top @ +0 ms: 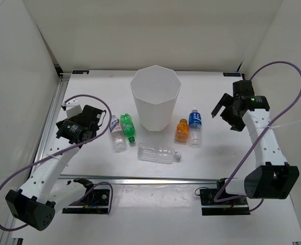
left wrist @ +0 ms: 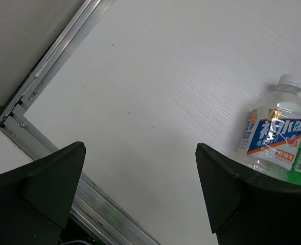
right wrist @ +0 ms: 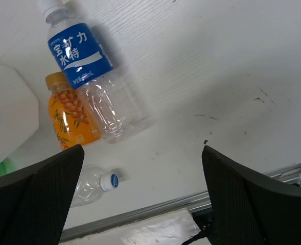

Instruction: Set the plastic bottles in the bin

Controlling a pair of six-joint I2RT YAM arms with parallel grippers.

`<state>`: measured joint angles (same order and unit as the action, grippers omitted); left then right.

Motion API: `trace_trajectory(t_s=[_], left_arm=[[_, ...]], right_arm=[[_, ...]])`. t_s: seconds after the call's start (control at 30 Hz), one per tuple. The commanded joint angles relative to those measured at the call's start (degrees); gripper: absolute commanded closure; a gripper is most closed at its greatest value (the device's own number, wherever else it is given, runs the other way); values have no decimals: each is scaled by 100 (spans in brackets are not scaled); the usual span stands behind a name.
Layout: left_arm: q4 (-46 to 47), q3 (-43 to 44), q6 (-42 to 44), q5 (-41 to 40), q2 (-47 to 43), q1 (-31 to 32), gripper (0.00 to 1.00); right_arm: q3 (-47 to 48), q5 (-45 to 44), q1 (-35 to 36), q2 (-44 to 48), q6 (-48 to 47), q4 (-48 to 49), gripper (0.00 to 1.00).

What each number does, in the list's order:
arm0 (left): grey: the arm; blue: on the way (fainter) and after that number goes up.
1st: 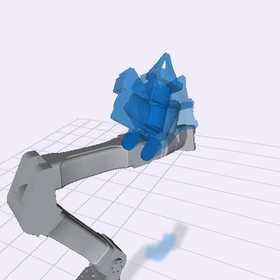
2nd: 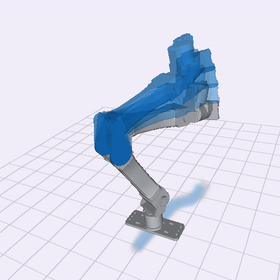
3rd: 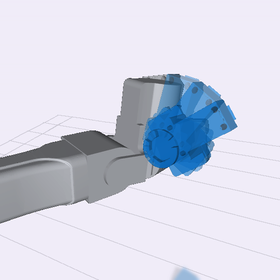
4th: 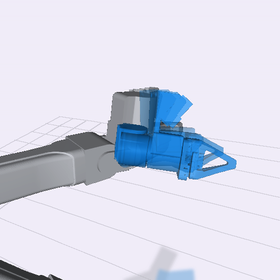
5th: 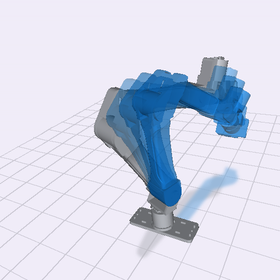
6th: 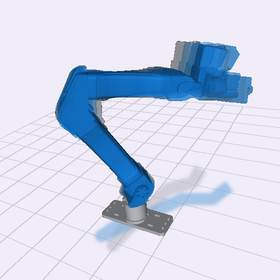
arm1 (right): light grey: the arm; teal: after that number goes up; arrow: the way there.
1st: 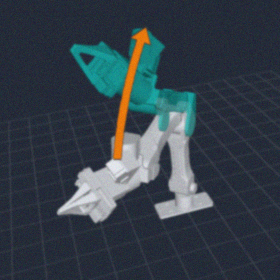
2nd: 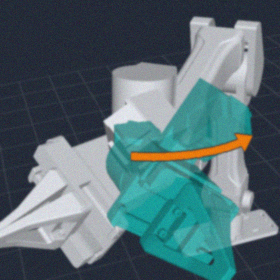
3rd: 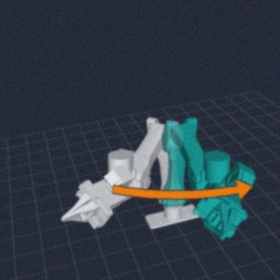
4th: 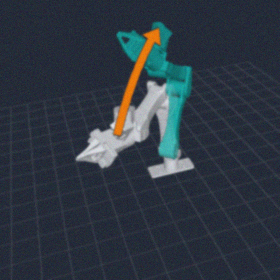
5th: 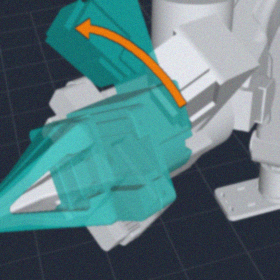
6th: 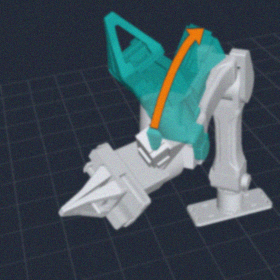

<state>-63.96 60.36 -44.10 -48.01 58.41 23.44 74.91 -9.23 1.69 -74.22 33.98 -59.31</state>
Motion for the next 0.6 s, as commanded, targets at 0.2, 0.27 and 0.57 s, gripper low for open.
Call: trace_trajectory(t_s=[0.2, 0.27, 0.57], left_arm=[[218, -226, 112, 317, -58, 161, 0], [279, -278, 112, 467, -58, 161, 0], [587, -394, 358, 661, 389, 161, 0]], right_arm=[[621, 1337, 76, -1050, -646, 859, 0], [883, 1337, 77, -1505, -647, 912, 0], [1825, 1257, 296, -3256, -1086, 772, 0]])
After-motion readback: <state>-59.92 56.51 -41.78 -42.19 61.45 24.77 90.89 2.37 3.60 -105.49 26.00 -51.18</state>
